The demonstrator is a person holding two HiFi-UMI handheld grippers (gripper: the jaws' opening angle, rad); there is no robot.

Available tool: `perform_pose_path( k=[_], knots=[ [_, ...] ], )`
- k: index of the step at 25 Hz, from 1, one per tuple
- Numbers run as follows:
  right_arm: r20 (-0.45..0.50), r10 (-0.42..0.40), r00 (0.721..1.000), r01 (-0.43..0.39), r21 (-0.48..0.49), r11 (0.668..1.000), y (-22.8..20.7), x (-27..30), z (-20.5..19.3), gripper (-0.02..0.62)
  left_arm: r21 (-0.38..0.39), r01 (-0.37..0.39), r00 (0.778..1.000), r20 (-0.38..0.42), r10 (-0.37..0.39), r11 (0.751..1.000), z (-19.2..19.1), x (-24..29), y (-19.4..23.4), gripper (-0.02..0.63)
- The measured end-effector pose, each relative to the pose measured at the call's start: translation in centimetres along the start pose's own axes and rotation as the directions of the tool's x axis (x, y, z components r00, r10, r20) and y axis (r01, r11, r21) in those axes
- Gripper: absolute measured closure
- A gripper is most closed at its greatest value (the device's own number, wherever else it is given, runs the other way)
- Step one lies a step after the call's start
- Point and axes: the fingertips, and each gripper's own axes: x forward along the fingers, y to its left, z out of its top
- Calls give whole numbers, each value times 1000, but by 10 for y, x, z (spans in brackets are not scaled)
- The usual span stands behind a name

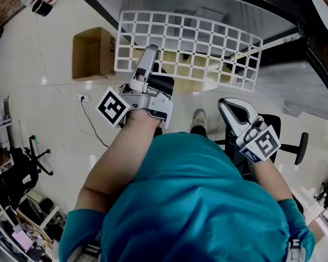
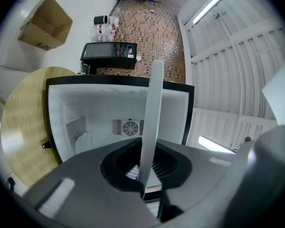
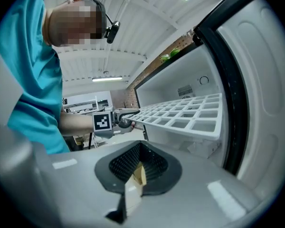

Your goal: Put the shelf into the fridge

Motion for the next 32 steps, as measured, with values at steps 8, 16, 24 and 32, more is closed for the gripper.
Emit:
perform_pose_path(
  k=[8, 16, 24, 32],
  knots=[
    [-16, 24, 1000, -24, -1, 1000, 14, -3, -8, 594, -44, 0, 998, 69, 3, 999, 3, 0, -9, 577],
    [-145, 36, 989, -28, 56, 998, 23, -17, -35, 594, -74, 13, 993, 114, -4, 997, 1, 8, -12, 577],
    [-120, 21, 993, -14, 61, 998, 24, -22, -31, 594, -59, -11, 991, 132, 19, 998, 7, 10, -10, 577],
    [-28, 21, 999, -20, 31, 999, 13, -19, -17, 594, -57, -11, 989, 148, 19, 998, 6, 13, -6, 577]
  ],
)
